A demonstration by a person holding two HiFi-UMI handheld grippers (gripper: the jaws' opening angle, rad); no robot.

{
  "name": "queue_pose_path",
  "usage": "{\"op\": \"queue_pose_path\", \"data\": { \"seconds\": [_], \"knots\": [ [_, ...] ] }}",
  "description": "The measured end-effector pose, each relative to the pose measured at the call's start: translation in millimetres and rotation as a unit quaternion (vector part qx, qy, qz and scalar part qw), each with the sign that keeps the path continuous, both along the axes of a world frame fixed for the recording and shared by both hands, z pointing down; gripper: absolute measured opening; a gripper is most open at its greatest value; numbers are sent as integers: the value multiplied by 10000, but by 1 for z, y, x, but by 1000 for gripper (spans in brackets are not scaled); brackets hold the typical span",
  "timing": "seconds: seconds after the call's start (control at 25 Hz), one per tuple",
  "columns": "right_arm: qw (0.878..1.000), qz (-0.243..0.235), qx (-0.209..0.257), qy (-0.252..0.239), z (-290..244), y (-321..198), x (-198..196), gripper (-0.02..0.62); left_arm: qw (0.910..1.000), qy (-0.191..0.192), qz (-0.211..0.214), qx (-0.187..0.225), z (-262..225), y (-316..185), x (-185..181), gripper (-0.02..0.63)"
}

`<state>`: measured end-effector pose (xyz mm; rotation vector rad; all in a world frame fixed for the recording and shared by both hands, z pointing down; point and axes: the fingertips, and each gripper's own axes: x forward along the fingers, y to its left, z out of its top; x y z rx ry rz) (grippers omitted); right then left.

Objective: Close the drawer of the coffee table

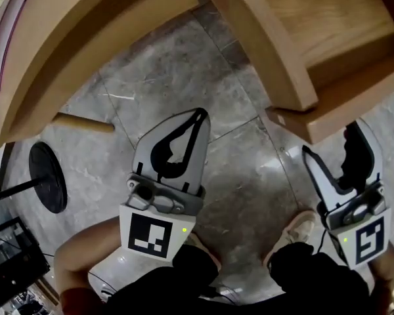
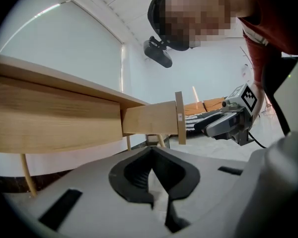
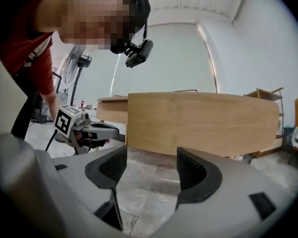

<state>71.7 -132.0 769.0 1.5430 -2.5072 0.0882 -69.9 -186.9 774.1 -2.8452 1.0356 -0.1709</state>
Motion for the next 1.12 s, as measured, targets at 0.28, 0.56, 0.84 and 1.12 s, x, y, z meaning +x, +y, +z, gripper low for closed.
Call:
{"op": "queue_pose_path", "data": {
  "seconds": [0.28,0.56,0.84,1.12],
  "knots": [
    [9978,470,94,-463,-11,-15,28,291,9995,-39,225,-236,-1,4,6,6],
    [9941,799,199,-708,-14,-20,50,293,9993,62,107,-346,4,4,14,6],
    [9940,772,308,-709,-22,-26,49,293,9994,146,-32,-306,0,1,12,6],
    [9930,879,352,-707,-28,-37,54,296,9993,240,-85,-289,-4,0,10,6]
  ]
}}
